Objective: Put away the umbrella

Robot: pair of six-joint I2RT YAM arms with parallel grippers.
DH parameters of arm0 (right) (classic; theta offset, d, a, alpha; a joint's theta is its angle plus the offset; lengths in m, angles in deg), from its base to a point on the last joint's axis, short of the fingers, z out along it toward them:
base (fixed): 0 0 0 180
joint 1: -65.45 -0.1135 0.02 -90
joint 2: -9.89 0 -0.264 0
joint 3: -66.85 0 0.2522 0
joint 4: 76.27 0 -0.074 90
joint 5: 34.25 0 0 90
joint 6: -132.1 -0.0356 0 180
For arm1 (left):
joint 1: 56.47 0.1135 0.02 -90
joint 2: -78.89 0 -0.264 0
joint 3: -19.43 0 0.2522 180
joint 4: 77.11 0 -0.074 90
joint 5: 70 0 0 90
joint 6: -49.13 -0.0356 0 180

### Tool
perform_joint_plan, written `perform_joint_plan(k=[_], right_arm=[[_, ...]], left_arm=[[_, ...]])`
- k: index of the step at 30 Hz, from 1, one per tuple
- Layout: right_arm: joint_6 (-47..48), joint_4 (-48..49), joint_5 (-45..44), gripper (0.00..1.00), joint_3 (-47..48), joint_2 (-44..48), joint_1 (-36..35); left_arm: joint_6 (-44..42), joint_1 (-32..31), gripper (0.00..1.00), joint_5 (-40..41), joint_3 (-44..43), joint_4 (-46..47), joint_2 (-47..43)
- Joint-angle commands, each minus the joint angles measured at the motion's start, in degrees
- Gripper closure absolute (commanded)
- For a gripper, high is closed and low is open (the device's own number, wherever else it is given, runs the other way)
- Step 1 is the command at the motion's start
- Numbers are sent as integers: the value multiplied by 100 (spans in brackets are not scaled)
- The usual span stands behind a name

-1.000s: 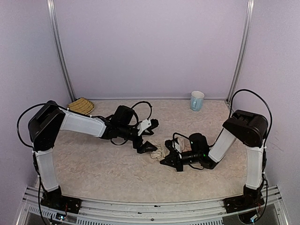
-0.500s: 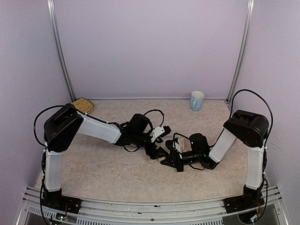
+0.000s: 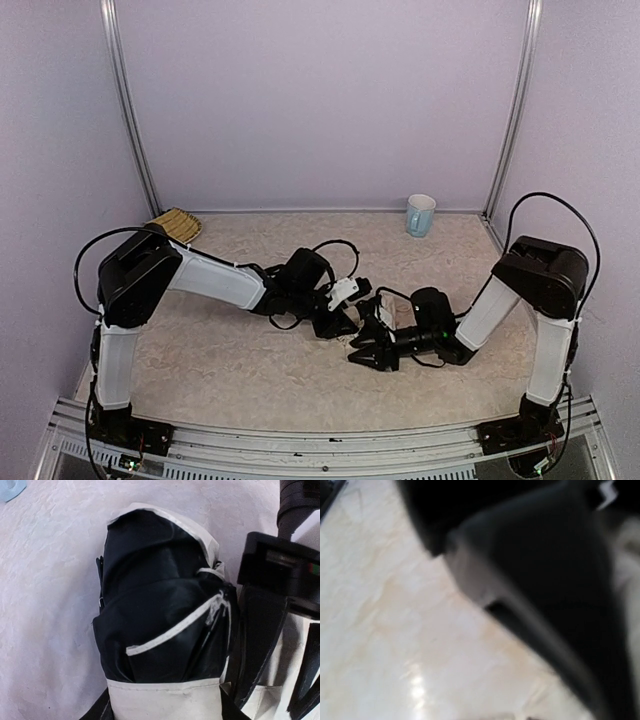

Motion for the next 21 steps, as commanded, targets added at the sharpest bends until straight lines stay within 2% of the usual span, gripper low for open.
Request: perform_joint_plan(k=[1,3,6,9,12,16,21], right_arm=[[-292,-893,-26,44,-409,617,-64],[-340,-1233,-37,38,-471,1195,-67],[-187,-2466,3,34,-213,2123,-67],[-26,-4026,-15,34,475,2995,4],[-234,-5121,12,32,1242,3402,441],[-459,-6111,-372,29,1982,3186,1191],[-75,-6753,-542,29,2846,2317,1339]], left_arm=[[-391,149,54,43,198,-643,334],[-523,210,55,-194,251,-642,330],[-701,334,57,-514,297,-706,333],[-914,430,57,-763,363,-816,303],[-1147,507,57,-999,440,-912,260],[-1575,456,57,-1074,671,-851,150],[-1869,373,56,-988,667,-962,220]])
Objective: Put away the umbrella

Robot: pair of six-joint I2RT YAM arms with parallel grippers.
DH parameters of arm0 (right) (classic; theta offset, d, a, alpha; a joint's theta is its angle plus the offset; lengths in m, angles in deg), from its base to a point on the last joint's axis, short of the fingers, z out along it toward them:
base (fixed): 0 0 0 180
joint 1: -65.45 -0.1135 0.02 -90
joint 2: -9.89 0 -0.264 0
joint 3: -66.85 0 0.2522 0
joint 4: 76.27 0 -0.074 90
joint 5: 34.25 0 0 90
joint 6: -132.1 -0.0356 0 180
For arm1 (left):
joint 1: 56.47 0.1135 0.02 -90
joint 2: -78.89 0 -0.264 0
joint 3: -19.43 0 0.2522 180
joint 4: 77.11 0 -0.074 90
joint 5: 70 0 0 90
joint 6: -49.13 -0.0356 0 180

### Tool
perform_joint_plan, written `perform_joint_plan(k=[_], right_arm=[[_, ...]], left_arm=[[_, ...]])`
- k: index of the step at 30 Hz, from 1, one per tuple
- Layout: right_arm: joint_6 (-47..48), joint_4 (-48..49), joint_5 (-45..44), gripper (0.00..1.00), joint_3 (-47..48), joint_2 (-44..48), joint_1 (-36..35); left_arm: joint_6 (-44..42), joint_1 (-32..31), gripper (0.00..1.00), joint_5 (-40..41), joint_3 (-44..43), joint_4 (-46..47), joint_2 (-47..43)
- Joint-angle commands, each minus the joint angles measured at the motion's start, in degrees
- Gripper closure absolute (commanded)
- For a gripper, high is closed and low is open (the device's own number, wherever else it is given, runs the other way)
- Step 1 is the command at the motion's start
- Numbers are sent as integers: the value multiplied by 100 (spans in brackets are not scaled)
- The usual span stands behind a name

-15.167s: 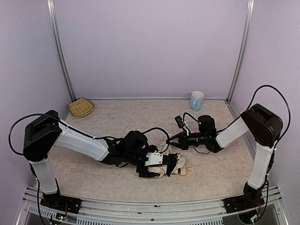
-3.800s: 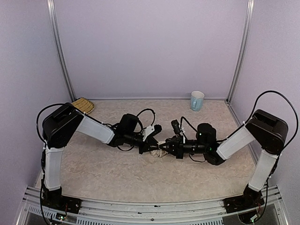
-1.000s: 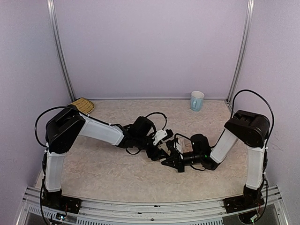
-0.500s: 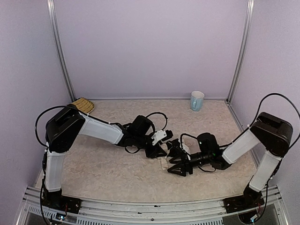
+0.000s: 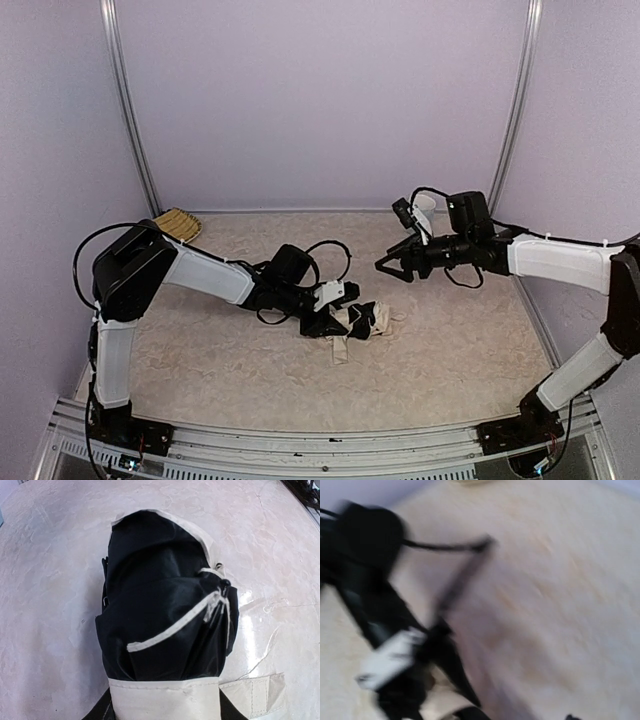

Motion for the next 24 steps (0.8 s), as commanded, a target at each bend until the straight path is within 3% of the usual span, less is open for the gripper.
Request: perform_joint_plan(k=[1,6,13,19,24], right_arm=[[257,-1284,5,29,610,-901,0],[749,-1355,897,23,844,-1751,-181],[1370,-1117,970,13,820,-2365,-567],[1604,-791,747,13,562,-2823,-765],[1256,-114,454,19,354,-3076,-855]], left_arm=[[-575,-66,56,206,315,-1049,318],[-624,-70,56,122,286,-1108,338],[-688,-78,55,53,203,-1184,352],[-692,-65,54,101,129,-1236,376],[-703,-65,53,54,136,-1203,386]])
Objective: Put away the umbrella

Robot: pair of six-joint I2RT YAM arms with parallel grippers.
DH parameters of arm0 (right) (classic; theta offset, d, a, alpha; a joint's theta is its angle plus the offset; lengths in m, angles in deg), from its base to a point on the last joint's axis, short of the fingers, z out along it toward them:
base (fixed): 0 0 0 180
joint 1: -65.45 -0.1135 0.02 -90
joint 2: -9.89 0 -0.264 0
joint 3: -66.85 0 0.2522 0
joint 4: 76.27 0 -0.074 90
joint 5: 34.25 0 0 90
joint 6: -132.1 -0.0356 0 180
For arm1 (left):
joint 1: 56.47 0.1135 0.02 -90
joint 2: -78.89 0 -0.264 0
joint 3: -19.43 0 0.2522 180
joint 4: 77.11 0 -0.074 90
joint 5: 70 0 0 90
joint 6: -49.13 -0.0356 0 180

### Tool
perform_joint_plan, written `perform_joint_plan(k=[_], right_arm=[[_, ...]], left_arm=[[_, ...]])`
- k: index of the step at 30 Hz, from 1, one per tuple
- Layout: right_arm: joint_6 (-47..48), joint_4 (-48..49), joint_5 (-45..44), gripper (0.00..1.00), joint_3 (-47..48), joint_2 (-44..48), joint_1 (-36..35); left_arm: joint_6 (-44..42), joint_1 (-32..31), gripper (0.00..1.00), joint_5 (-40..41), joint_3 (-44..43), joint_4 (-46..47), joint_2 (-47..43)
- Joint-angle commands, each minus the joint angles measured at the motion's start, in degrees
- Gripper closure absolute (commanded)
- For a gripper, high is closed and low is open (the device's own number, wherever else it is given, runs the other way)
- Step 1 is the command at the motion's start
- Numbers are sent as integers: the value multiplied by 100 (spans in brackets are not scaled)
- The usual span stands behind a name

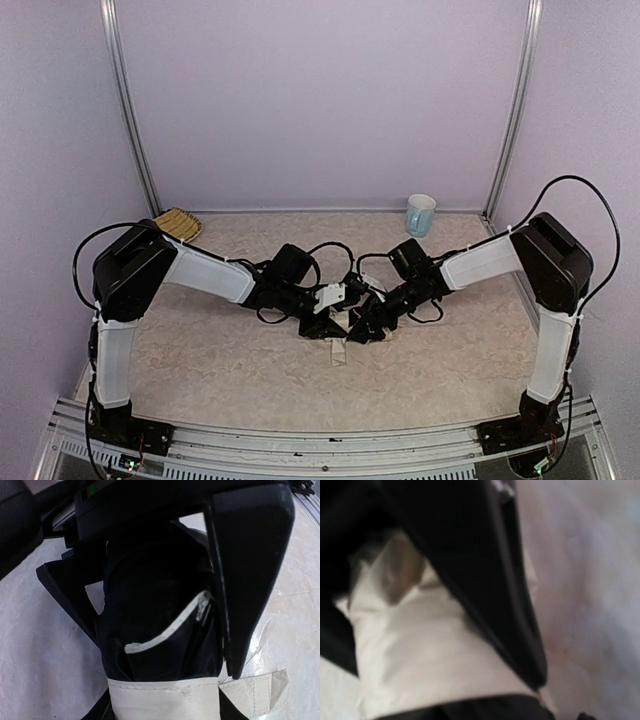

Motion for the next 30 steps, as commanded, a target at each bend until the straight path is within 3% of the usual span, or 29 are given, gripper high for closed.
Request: perform_joint_plan(k=[1,12,21,23,26,30], right_arm=[[-275,642,-309,20,-289,-255,-165],[-1260,2585,1074,20,-961,-41,-171],[-2159,3571,642,49,-1198,-131,-189],[-2235,3657,380,46,-1229,-175,-225],[-2443,4010,309,34,-1309,-205,-286],[-2396,4111,218,28,-1241,-360,-449]], left_arm=[[-136,-45,52,202,226,-960,390],[-84,-37,49,68,302,-765,460],[-46,-28,48,93,393,-591,408],[-11,-33,47,106,385,-557,421],[72,-37,47,127,401,-472,450],[92,-35,48,112,398,-441,473]])
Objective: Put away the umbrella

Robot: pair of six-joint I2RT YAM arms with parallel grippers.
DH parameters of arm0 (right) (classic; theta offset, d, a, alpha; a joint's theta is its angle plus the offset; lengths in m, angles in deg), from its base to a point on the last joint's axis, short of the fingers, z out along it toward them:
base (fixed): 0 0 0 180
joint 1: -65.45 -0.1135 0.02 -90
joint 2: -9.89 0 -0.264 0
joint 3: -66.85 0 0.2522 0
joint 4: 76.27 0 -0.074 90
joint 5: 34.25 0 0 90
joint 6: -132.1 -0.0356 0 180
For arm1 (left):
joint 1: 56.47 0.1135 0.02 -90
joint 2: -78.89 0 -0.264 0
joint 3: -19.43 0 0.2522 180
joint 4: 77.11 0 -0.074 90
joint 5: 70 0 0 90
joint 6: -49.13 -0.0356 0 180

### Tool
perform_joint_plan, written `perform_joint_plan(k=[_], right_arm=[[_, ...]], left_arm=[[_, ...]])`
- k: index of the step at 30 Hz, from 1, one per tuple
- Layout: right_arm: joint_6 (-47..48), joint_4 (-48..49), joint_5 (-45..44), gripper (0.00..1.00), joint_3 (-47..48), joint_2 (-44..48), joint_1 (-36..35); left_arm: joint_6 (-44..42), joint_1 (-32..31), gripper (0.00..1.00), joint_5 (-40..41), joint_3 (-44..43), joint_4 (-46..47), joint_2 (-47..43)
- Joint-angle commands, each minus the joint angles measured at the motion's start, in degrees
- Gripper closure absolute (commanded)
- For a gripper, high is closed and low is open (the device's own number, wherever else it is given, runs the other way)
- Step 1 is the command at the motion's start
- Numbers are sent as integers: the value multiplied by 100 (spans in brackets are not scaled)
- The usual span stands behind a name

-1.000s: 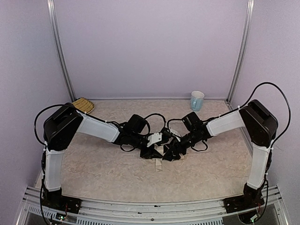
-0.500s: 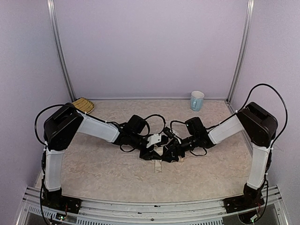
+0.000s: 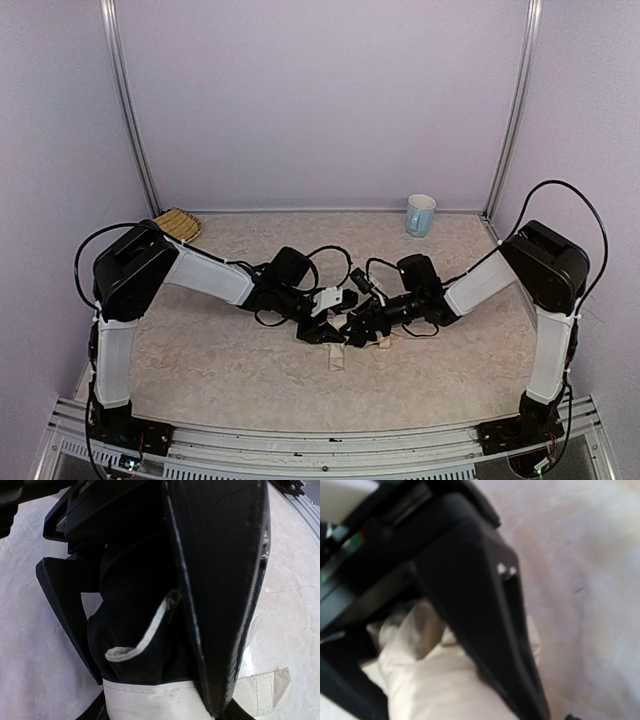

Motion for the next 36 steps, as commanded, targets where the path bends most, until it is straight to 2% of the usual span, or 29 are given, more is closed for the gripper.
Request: perform_joint_plan(k=[1,7,12,14,15,16,17,18,22,25,27,29,33,36], right_arm=[[-141,378,-150,28,147,-327,-348],[282,-114,-487,48,180,-431,-429],[907,-850,-838,75,126,-437,-462],[1058,-973,-944,85,66,-407,-459],[1119,-1006,-974,87,30,-376,-462],[1163,-1045,-991,88,7,-349,-462],[1193,-1084,-1013,89,9,-329,-462],[1205,-1137,-1030,89,37,-323,-462],[1167,-1269,-1018,87,148,-351,-453],[1093,-1221,-1000,86,134,-347,-453],[1046,-1218,-932,86,143,-350,-449],[1033,-1256,-854,85,159,-346,-453],[1055,-1332,-765,85,226,-364,-427],[1126,-1467,-675,83,311,-421,-427]], left_arm=[[50,-50,49,405,261,-570,465],[65,-29,48,452,310,-564,426],[74,-28,44,606,298,-555,431],[133,-22,35,748,331,-469,377],[152,-20,26,834,367,-410,309],[178,-19,12,978,437,-341,217],[201,-19,3,1081,494,-264,119],[211,-12,1,1193,580,-166,-3],[515,6,1,1713,922,260,-671],[760,-11,1,1830,1470,591,-1527],[700,-99,1,1815,1961,879,-2119],[293,-266,1,1891,2336,1042,-2504],[-305,-456,1,2717,2244,801,-2173],[-673,-399,1,2719,1951,611,-1893]])
